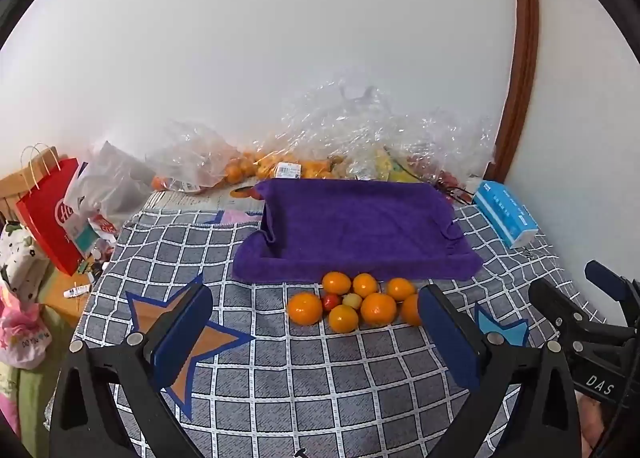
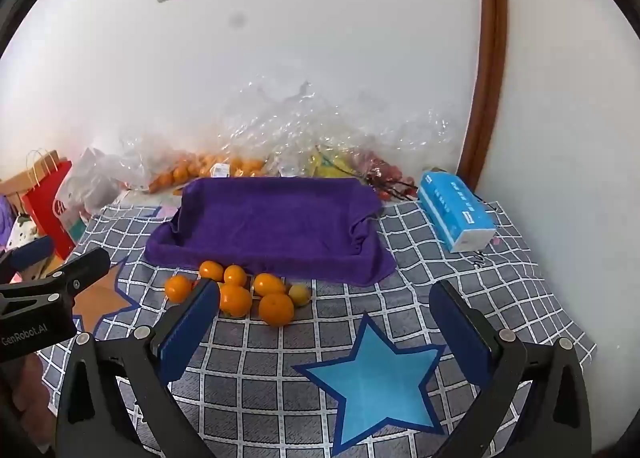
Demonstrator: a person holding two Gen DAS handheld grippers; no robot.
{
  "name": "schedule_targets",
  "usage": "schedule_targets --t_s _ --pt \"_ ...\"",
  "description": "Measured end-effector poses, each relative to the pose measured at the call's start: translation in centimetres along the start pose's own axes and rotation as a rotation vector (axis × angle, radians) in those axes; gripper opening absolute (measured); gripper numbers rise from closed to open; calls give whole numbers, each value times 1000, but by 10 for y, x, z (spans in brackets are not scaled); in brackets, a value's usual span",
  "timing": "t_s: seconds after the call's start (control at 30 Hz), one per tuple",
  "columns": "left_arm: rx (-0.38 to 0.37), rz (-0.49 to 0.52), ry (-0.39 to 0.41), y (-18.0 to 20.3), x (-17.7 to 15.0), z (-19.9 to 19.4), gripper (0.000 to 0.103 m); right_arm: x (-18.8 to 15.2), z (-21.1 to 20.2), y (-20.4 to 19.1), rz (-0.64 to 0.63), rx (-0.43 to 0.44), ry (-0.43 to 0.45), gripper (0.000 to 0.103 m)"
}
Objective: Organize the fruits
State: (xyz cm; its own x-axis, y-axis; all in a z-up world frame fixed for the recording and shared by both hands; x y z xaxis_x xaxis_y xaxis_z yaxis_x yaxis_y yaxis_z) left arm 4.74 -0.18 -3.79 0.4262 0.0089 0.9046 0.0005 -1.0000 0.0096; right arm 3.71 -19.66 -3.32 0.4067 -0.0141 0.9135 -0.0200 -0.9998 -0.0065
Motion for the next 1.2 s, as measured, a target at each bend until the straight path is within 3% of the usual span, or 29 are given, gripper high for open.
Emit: schedule_targets --t_s 0.13,0.37,1.2 --pt "-6 5 33 5 4 -6 103 1 0 -1 -1 9 -2 103" --pt "-24 -37 38 -1 7 -14 103 12 -13 7 7 -4 12 103" --pt "-13 -35 51 -4 8 -20 103 10 -16 1 12 -6 23 103"
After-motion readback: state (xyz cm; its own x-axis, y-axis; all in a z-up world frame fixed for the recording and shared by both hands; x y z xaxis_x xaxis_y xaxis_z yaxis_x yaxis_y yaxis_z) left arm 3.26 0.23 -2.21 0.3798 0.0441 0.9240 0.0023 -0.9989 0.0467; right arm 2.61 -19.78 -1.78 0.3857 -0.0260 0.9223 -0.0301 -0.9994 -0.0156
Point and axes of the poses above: each gripper's, at about its wrist camera, not at the fingertips, and z roughly the way its jaws point, y to its right, x to its top, the point moved 6 cm from there along z, roughly the way its jaws point, and after that the axes turned 14 degrees about y, right-handed, at the moved point
